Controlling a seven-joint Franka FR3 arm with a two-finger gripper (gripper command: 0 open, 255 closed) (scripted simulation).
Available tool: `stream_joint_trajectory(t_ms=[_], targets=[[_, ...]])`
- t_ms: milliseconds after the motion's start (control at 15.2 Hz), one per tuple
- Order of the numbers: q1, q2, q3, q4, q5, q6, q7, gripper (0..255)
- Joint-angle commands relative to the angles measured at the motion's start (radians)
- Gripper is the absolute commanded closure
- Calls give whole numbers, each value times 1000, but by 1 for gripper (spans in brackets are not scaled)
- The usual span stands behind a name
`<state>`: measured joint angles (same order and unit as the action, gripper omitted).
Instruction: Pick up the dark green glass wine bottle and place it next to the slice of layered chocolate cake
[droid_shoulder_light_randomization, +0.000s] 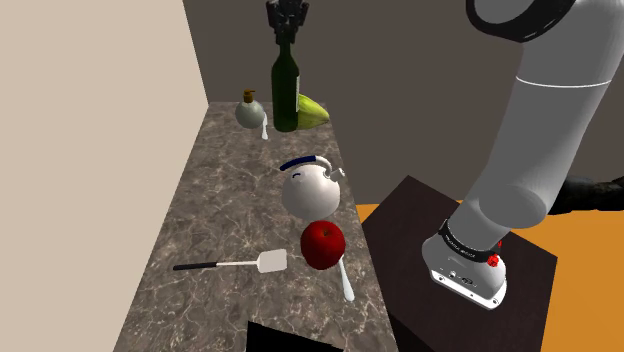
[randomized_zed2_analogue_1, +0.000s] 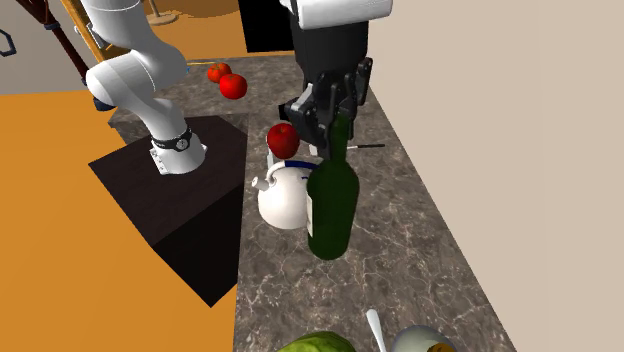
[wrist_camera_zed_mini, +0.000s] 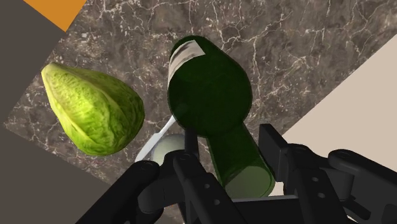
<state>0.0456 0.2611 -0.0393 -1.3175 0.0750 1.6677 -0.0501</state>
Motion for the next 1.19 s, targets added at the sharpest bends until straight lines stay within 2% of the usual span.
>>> stream_joint_trajectory(t_ms=[0, 198, 594, 1122], targets=[[-1, 9, 0, 39, 0, -29, 1, 255], [-3, 26, -1, 102, 1, -76, 3, 255], [53, -216, 31, -225, -17, 14, 82, 255], [112, -469, 98, -515, -18, 58, 206, 255]])
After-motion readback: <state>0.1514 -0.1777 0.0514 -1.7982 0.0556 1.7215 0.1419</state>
